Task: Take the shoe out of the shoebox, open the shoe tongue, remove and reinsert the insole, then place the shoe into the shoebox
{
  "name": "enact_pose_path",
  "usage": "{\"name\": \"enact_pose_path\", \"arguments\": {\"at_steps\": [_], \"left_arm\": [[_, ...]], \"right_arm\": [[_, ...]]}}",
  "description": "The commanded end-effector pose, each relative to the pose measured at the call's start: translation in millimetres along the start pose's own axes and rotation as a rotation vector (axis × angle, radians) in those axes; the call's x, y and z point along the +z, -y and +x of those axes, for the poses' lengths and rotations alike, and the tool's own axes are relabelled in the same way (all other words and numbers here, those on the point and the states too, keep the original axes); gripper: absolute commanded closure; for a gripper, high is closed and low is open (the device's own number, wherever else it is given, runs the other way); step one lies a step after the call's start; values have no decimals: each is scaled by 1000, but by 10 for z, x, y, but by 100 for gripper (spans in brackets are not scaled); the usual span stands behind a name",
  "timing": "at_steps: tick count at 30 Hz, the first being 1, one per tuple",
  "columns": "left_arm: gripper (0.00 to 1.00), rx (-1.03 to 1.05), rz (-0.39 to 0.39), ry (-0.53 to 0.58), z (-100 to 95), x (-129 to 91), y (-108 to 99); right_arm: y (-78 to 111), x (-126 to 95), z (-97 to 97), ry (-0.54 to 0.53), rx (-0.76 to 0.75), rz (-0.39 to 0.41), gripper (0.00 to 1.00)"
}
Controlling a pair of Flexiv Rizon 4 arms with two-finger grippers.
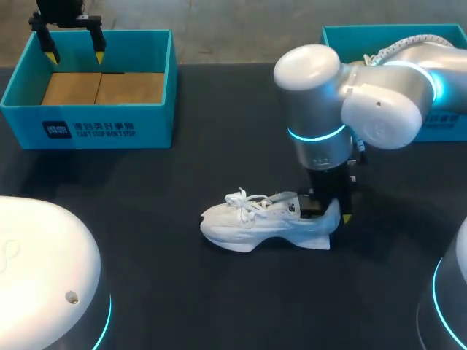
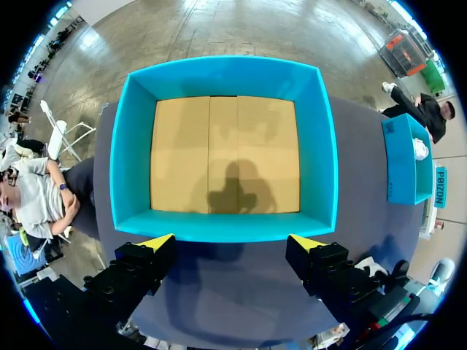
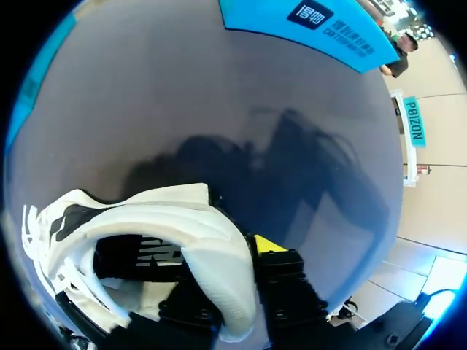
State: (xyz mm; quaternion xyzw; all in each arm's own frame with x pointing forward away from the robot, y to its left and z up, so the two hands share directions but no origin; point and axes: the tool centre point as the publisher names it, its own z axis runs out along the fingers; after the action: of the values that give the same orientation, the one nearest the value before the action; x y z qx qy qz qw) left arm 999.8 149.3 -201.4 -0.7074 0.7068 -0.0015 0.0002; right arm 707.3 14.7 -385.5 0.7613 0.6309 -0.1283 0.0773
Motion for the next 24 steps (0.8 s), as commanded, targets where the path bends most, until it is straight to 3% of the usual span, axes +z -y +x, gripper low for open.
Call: {"name": "enact_pose_path", "arguments": {"at_steps": [1,3,7,18,24], "left_arm": [[0,0,-1,1,-2,-6,0],[0,0,-1,1,-2,-6,0],[0,0,-1,1,-2,-6,0],[0,0,-1,1,-2,-6,0],[0,0,-1,1,-2,-6,0]], "right_arm": [[20,-3,-2,-20,-7,-10,52],[29,-26,-3,-23,-9,-11,45],[58,-129,-28,-47,-12,-21,1],[68,-488,-126,-113,-4,-58,0],[91,-727,-154,-181,-82,-83,0]]}}
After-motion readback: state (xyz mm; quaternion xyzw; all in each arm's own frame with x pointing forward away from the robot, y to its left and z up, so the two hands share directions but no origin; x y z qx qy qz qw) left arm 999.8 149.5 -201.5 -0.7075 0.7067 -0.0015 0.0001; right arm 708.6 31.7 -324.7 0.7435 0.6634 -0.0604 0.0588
